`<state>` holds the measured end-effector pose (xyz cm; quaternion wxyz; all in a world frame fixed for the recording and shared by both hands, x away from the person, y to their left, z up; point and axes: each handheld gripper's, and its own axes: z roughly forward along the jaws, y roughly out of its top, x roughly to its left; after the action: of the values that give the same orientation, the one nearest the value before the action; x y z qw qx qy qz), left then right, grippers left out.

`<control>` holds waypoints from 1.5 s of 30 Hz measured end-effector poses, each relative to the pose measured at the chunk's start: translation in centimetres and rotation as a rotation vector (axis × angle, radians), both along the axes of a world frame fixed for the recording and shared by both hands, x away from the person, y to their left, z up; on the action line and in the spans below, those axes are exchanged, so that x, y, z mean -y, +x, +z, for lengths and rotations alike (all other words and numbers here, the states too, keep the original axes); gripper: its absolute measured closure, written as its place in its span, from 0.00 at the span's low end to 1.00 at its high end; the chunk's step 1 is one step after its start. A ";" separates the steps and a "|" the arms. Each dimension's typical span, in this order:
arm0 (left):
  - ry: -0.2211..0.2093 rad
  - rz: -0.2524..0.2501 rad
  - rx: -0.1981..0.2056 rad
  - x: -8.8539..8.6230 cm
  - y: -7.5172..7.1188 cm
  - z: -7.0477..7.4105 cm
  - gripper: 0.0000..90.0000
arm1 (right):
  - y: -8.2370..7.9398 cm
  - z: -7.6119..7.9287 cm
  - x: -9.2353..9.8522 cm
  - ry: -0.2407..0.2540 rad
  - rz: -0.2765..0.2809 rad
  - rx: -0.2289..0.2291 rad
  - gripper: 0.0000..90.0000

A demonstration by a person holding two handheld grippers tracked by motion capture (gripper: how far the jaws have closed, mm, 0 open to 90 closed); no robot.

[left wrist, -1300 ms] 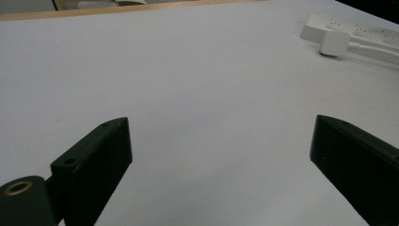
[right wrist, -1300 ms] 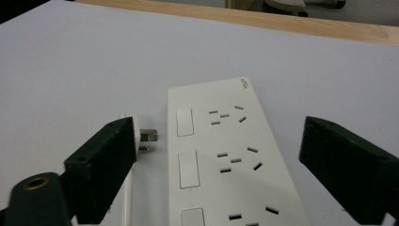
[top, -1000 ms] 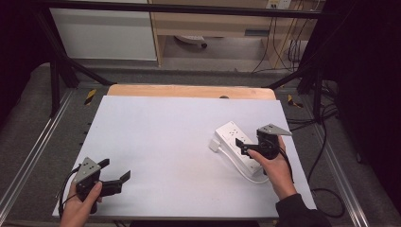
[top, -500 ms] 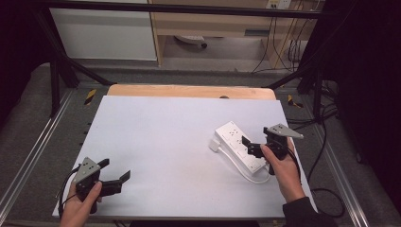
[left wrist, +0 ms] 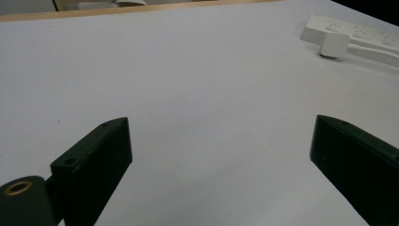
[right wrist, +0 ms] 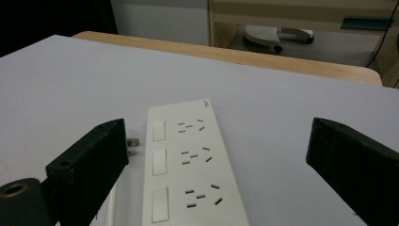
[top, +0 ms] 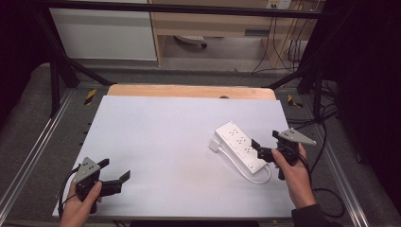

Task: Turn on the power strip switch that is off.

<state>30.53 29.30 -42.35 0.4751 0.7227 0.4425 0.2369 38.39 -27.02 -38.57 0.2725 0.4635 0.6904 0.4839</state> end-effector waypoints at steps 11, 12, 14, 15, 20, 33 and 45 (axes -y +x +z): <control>0.002 0.001 0.000 0.0 0.0 0.0 0.07 | -2.0 0.1 1.4 0.003 -0.006 0.016 0.08; 0.001 0.001 0.001 0.0 0.0 0.0 0.07 | -2.1 0.1 1.5 0.004 -0.006 0.017 0.08; 0.002 0.000 0.001 0.0 0.0 0.0 0.07 | -2.5 0.0 1.8 0.005 -0.008 0.019 0.08; 0.000 0.000 0.000 0.0 0.0 0.0 0.07 | -2.7 -0.1 1.9 0.006 -0.010 0.017 0.08; 0.001 0.000 0.001 0.0 0.0 0.0 0.07 | -3.7 -0.6 2.7 0.011 -0.015 0.010 0.08; -0.002 -0.001 0.002 0.0 -0.1 0.1 0.07 | -5.7 -2.7 4.7 0.000 -0.041 -0.017 0.07; -0.003 -0.005 0.003 0.0 -0.1 0.1 0.07 | -6.4 -4.8 5.1 -0.084 -0.045 -0.127 0.06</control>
<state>30.46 29.27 -42.27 0.4773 0.7227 0.4405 0.2363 31.99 -32.13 -43.32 0.2583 0.4966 0.7155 0.4180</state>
